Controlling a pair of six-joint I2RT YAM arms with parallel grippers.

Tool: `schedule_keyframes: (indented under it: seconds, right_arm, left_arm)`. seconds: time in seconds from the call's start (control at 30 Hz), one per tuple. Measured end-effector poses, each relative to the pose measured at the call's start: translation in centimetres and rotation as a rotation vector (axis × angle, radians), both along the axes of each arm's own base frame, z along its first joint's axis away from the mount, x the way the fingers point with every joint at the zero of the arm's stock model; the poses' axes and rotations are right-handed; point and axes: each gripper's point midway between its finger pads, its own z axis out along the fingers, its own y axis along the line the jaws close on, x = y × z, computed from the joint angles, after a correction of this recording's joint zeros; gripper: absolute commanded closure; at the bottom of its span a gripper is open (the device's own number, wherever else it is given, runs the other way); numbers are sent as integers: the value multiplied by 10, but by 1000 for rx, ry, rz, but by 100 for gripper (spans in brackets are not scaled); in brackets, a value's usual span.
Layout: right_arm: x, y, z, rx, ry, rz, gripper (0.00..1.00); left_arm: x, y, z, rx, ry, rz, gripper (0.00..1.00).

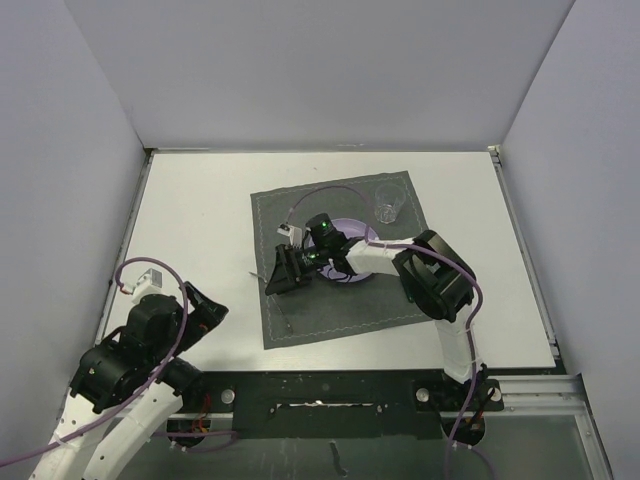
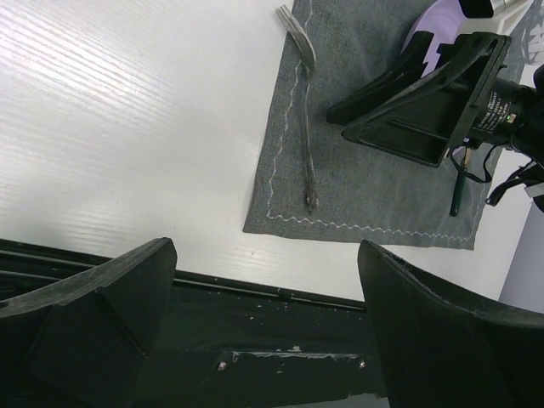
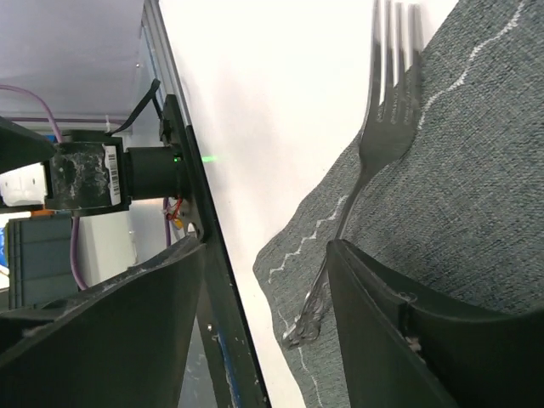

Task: Set the dinner table for one person
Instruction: Adjust the fork on the napkin.

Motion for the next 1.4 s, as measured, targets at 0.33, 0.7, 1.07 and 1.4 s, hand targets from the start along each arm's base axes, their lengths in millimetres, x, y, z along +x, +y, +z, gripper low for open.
schedule_keyframes:
  seconds: [0.33, 0.7, 1.07, 1.4]
  right_arm:
    - [7, -4, -6, -67, -40, -9, 39]
    - [17, 6, 22, -287, -313, 21, 54]
    - [-15, 2, -5, -892, -760, 122, 66]
    - [-11, -93, -35, -1473, -916, 83, 76]
  left_arm:
    - [0, 2, 4, 3, -11, 1, 12]
    - [0, 2, 7, 4, -17, 3, 12]
    - [0, 2, 7, 3, -18, 2, 12]
    - [-1, 3, 6, 4, -15, 1, 12]
